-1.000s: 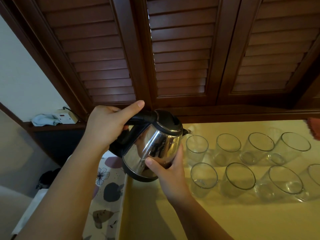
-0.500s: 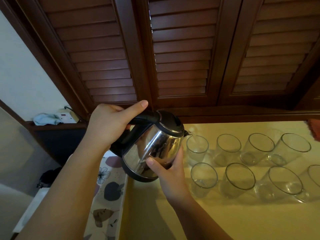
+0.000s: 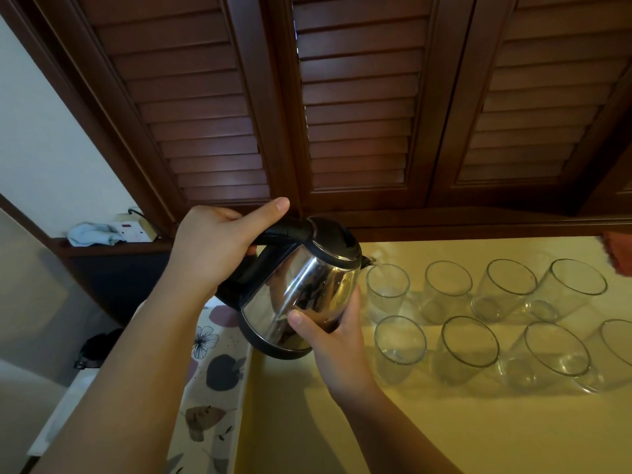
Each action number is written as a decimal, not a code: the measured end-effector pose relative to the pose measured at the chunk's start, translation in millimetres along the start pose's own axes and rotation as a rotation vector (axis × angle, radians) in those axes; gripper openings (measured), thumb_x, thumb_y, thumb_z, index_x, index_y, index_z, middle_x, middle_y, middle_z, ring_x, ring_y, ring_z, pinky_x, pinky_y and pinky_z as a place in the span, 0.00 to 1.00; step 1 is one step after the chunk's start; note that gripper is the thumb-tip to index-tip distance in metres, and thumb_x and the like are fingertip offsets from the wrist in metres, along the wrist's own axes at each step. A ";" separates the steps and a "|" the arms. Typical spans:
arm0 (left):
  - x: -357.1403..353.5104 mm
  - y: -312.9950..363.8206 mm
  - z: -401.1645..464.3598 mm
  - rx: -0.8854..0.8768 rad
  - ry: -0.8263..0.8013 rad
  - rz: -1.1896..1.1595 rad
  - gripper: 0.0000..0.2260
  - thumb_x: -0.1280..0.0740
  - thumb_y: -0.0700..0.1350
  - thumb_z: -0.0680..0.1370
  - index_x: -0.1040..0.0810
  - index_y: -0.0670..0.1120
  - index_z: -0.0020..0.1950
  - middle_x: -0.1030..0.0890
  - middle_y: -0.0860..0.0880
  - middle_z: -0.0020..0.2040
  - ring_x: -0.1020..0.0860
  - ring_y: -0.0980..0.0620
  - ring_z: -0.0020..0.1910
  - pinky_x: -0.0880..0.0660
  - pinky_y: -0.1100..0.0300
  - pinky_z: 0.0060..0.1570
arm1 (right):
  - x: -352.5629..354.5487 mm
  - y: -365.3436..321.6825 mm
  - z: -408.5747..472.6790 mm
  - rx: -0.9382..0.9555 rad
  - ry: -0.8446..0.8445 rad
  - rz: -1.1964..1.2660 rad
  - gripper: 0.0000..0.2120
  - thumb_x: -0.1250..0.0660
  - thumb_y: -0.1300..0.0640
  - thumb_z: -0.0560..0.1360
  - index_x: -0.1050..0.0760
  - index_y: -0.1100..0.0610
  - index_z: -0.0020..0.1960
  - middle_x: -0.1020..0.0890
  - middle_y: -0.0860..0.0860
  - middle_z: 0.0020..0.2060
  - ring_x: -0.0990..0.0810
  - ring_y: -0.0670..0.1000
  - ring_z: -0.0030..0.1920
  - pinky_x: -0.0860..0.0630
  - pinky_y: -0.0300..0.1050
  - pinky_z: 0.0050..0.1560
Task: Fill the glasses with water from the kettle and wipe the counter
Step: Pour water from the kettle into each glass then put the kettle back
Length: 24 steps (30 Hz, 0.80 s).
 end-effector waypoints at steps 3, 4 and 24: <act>-0.2 -4.2 0.0 0.013 0.001 -0.016 0.31 0.26 0.75 0.67 0.19 0.46 0.29 0.21 0.49 0.25 0.26 0.55 0.23 0.30 0.54 0.38 | 1.7 1.1 -1.4 -0.011 -0.008 0.001 0.44 0.19 0.58 0.71 0.37 0.46 0.81 0.19 0.44 0.68 0.19 0.45 0.68 0.18 0.40 0.60; -0.8 -4.6 -0.7 0.016 -0.002 -0.018 0.31 0.27 0.76 0.66 0.20 0.47 0.28 0.21 0.49 0.25 0.26 0.55 0.23 0.30 0.54 0.37 | 2.2 1.4 -2.0 -0.013 -0.010 0.001 0.44 0.20 0.59 0.71 0.37 0.46 0.81 0.19 0.44 0.68 0.19 0.45 0.68 0.18 0.40 0.60; -1.9 2.3 -14.2 0.002 0.018 0.020 0.33 0.29 0.74 0.67 0.17 0.41 0.34 0.20 0.49 0.25 0.25 0.58 0.23 0.29 0.55 0.38 | 5.3 4.0 -8.6 -0.040 -0.018 0.000 0.44 0.19 0.54 0.71 0.37 0.46 0.81 0.20 0.47 0.70 0.20 0.48 0.70 0.18 0.42 0.62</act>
Point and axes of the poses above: each hand's wrist, its own z-axis towards the middle knuckle, its own x-axis out of the back of the hand, y = z × x, the point moved 3 cm from there along z, towards the middle knuckle
